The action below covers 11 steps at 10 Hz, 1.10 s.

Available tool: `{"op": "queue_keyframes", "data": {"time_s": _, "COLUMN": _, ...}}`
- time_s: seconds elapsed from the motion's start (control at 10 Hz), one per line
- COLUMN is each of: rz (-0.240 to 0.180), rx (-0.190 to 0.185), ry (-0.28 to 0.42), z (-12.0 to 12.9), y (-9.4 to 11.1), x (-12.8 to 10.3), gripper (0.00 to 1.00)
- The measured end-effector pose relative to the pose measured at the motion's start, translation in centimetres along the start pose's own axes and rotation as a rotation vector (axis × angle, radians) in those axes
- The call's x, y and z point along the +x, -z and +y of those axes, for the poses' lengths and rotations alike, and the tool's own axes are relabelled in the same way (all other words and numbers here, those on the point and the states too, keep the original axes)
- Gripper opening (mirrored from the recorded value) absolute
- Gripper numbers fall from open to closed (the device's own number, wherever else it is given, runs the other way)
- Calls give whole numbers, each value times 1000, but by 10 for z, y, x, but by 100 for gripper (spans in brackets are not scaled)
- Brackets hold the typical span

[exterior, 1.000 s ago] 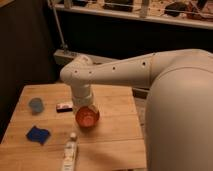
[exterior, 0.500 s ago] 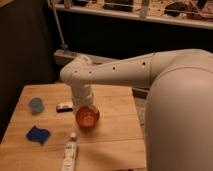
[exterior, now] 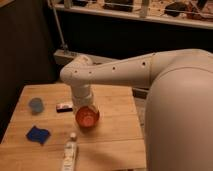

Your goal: Place the pepper on the white sponge

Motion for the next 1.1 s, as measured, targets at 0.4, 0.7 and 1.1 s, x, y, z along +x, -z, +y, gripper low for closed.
{"op": "queue_keyframes", "data": {"time_s": 0.4, "rz": -147, "rx": 19, "ry": 49, "z": 8, "y": 16, "x": -66, "gripper": 65}}
{"op": "queue_keyframes", "data": {"time_s": 0.7, "rz": -238, "rx": 8, "ry": 95, "z": 11, "y": 28, "x": -117, "gripper": 65}}
{"op": "queue_keyframes", "data": {"time_s": 1.1, "rz": -341, "rx": 0, "ry": 197, "z": 20, "y": 27, "x": -182, "gripper": 65}}
